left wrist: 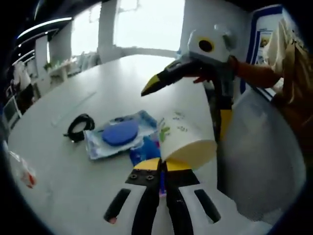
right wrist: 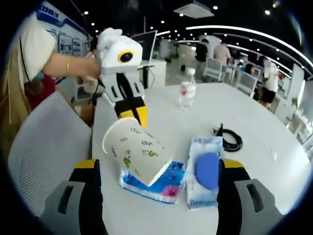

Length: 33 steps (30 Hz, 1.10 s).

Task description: Arrange the tabletop items into an orderly group along one side of the table until the central work area is clear of visible clutter.

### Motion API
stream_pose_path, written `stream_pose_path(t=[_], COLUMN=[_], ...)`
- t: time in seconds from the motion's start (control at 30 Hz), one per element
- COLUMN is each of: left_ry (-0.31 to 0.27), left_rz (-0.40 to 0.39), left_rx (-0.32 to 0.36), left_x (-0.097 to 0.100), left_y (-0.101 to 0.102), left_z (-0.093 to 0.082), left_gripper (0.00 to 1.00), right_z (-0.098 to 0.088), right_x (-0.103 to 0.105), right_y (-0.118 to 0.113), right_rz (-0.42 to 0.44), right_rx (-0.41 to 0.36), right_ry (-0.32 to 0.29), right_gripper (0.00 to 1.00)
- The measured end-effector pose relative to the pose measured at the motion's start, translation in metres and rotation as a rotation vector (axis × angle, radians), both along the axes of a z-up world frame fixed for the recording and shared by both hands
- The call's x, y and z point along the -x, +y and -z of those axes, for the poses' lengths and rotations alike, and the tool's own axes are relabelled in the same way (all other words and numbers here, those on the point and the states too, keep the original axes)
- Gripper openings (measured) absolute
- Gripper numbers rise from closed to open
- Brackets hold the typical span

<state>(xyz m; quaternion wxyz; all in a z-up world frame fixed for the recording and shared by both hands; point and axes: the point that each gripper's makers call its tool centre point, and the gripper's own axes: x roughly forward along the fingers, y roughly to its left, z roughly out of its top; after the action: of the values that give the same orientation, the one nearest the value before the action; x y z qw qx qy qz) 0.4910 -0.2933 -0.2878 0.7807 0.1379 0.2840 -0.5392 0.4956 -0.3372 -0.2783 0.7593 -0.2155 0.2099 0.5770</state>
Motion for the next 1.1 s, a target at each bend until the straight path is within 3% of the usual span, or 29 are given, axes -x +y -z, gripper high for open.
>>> stream_pose_path(t=[0.33,0.53,0.7,0.9,1.1], left_ry=[-0.012,-0.002,-0.002,0.000,0.004], left_rz=[0.081,0.094,0.092,0.090,0.078], left_rx=[-0.076,-0.077,-0.077,-0.074,-0.079], left_x=[0.010,0.014,0.013,0.012,0.011], left_y=[-0.003,-0.008,-0.011,-0.011,-0.010], left_z=[0.005,0.004,0.002,-0.001,-0.001], left_gripper=[0.00,0.00,0.00,0.00,0.00], right_z=[0.018,0.019,0.019,0.023,0.026], right_x=[0.020,0.025,0.028,0.033,0.038], right_y=[0.005,0.008,0.010,0.011,0.010], right_rz=[-0.128,-0.160,-0.203,-0.236,-0.252], right_rx=[0.108,0.123,0.129,0.155,0.165], right_ry=[-0.043,-0.061,-0.087,-0.098,-0.102], right_gripper=[0.88,0.80,0.62,0.48,0.43])
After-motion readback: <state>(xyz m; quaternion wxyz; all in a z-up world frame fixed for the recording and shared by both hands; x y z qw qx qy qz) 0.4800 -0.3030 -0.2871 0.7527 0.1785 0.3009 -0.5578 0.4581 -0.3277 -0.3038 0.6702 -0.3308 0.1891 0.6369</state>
